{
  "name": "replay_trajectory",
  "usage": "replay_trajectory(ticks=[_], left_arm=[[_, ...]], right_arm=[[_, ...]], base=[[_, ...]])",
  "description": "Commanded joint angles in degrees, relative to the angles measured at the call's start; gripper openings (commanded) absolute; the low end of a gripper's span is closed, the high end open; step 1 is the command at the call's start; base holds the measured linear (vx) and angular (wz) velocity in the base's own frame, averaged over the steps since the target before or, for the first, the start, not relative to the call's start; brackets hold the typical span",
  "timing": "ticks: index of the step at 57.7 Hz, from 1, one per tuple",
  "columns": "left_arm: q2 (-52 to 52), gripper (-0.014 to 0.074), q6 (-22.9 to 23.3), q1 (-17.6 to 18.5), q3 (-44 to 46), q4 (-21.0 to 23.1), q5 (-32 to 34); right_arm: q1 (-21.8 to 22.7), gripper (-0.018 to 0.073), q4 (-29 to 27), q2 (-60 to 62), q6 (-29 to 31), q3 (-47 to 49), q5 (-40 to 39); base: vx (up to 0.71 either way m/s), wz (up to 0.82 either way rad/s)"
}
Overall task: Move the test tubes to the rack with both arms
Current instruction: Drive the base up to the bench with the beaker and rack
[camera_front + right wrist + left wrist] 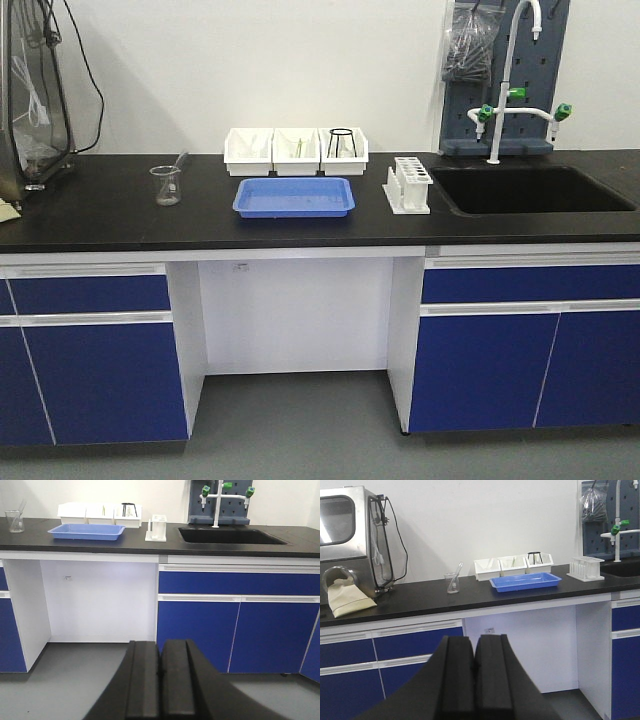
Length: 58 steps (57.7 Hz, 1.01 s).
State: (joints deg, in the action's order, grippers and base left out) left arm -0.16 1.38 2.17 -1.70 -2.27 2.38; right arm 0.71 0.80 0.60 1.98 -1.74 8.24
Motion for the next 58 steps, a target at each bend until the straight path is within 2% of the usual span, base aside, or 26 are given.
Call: replay_trajectory(ticks=[1, 58], left_arm=[[1.3, -0.0020, 0.2, -0.1, -1.6, 0.4, 4.3], [1.3, -0.0020, 0.2, -0.1, -1.6, 0.4, 4.3]], right_arm=[[0.0, -0.0008, 0.6, 0.0, 0.0, -0.6, -4.7], [0.0, -0.0008, 0.6, 0.0, 0.0, -0.6, -4.7]], base=[[0.00, 0.00], [0.00, 0.00]])
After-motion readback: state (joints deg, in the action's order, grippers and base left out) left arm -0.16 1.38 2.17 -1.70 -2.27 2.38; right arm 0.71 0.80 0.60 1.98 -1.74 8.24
